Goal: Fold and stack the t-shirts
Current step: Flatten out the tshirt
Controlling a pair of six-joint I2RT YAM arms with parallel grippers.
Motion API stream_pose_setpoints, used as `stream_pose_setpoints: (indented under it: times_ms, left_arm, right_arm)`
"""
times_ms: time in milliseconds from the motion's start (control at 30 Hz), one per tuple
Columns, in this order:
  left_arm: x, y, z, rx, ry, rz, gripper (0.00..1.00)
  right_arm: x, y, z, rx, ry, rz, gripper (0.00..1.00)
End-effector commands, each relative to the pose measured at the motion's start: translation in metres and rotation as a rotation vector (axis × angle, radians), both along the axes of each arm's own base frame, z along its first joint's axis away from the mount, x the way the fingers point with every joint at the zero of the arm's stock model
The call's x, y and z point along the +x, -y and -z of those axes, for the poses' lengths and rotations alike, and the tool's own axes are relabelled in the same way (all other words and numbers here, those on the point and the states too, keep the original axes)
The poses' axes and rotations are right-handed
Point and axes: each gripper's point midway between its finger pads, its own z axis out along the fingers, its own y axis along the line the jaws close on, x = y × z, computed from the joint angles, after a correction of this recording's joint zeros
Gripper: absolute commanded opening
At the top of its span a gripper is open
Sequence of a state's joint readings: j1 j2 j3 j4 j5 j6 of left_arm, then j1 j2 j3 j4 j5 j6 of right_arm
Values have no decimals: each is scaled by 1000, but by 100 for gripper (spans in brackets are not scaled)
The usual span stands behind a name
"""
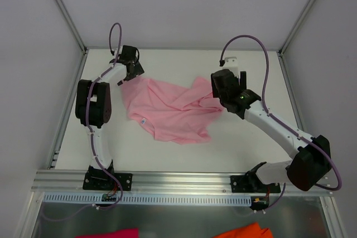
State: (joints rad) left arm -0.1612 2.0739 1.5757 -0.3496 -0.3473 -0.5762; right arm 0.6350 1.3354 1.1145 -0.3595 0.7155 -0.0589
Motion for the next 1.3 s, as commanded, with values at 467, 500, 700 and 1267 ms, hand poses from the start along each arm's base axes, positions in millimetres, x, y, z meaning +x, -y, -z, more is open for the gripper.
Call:
stream_pose_setpoints:
  times_ms: [467, 500, 700, 1267]
  left_arm:
    - [11, -43, 13, -157, -44, -172, 99]
    - [13, -42, 16, -168, -53, -163, 99]
    - [16, -34, 19, -225, -57, -108, 97]
    - [16, -28, 20, -260, -66, -69, 31]
  right_arm:
    - [0, -3, 2, 27, 14, 0, 83]
    - [-1, -3, 1, 29, 16, 0, 83]
    - [-3, -2, -4, 47, 33, 0, 83]
    - [1, -5, 3, 33, 12, 2, 84]
